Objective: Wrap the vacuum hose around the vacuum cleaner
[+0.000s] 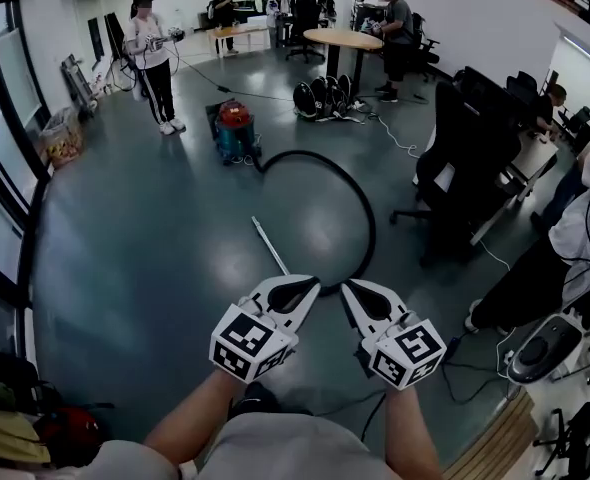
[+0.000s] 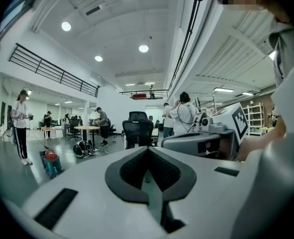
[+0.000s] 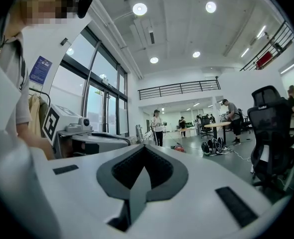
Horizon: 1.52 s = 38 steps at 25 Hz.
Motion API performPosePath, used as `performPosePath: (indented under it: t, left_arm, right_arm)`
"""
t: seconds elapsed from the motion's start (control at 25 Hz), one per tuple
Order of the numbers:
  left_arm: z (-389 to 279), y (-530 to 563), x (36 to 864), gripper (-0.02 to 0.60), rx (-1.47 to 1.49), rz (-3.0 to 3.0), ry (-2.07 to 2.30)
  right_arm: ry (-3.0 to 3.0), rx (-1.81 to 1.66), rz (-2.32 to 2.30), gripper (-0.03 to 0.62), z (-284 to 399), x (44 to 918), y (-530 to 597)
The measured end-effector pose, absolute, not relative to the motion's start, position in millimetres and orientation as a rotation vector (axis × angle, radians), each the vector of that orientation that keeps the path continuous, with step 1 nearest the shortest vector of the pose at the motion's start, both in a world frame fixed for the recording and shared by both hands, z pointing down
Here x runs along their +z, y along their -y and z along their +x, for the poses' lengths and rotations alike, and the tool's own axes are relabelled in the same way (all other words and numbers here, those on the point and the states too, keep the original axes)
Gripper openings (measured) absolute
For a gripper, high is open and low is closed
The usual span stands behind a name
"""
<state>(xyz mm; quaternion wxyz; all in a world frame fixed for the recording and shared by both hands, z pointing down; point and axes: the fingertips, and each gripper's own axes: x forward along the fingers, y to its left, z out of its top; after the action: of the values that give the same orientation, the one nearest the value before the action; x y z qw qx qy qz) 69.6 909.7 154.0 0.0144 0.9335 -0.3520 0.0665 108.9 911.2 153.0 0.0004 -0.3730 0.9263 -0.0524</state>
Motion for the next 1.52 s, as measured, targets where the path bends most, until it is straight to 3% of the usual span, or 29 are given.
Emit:
performPosePath:
  t: [0.84,1.52]
  left_arm:
    - [20.7,-705.2,172.2,0.006,0.184,2.882,1.049]
    - [-61.3,-496.2,188.1,0.006,0.178,2.869,0.905]
  right_arm:
    - [-2.967,-0.156,-1.238,0.002,66.8,168.3,-719.3]
    - [-3.045,-0.274,-1.379,0.003,-21.5,190.5,-511.2]
